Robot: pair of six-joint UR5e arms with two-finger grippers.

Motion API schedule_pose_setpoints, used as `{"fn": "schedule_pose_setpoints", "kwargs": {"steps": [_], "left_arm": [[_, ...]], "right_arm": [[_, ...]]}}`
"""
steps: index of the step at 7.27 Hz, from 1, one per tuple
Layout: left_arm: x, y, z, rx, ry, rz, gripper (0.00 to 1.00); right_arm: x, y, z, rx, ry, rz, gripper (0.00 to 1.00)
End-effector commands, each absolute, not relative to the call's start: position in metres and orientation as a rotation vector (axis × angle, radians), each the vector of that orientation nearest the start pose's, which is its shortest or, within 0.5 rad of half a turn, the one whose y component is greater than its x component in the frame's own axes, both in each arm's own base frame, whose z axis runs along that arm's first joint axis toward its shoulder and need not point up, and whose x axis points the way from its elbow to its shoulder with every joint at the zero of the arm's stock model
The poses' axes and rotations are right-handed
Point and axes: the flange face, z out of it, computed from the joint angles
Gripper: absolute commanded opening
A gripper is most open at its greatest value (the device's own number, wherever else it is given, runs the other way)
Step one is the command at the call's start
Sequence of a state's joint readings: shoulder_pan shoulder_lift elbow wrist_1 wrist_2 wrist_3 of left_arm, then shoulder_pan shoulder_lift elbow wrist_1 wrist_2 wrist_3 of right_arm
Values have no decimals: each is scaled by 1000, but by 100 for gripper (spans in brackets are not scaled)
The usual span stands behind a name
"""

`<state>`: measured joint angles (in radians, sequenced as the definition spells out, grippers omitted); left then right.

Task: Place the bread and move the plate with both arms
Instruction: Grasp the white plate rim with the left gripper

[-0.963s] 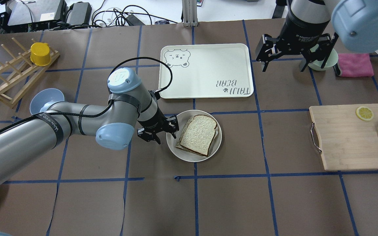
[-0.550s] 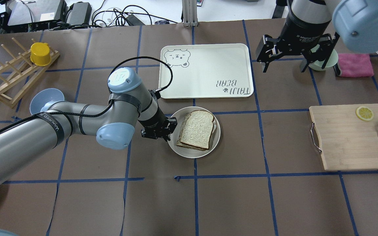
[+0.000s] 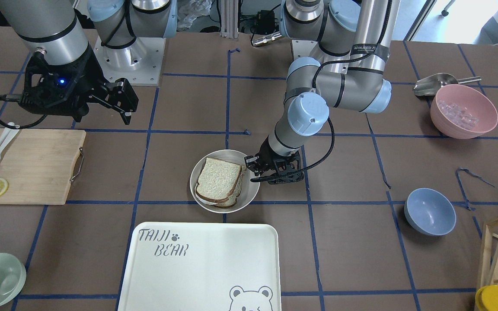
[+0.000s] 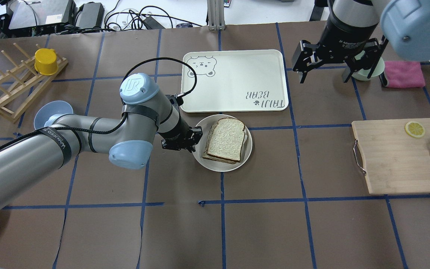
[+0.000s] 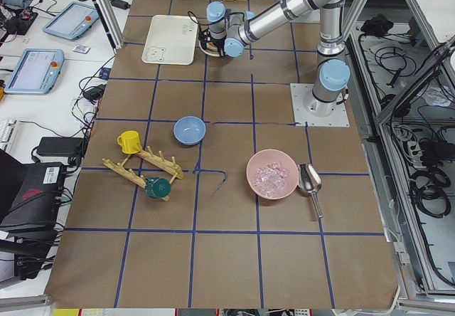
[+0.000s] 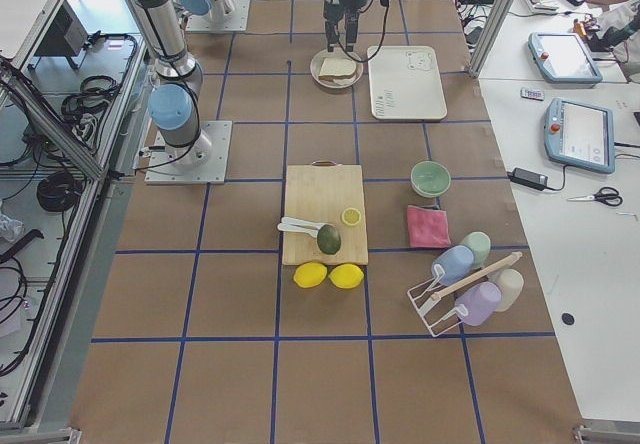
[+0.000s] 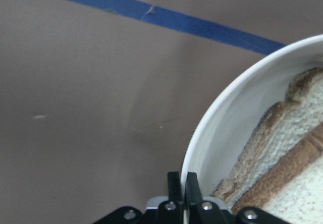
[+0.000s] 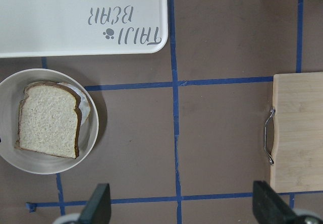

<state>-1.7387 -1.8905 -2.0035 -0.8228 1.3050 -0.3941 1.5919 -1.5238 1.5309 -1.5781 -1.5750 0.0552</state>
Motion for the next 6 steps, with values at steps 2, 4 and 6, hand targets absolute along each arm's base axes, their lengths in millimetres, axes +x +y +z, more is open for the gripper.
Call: {"fn": "schedule_pose_setpoints", "kwargs": {"steps": [2,4,6], "left_arm": [[-250,-487,215,-396,3483,88,0],[-247,-495,219,-396,3539,50,0],[-230,-519,219,-492,3570,49,0]], "right_arm": [[144,-507,487,27,3147,-7,100],[145,-507,487,27,3144,-7,100],[145,-507,486,27,3146,-5,100]]}}
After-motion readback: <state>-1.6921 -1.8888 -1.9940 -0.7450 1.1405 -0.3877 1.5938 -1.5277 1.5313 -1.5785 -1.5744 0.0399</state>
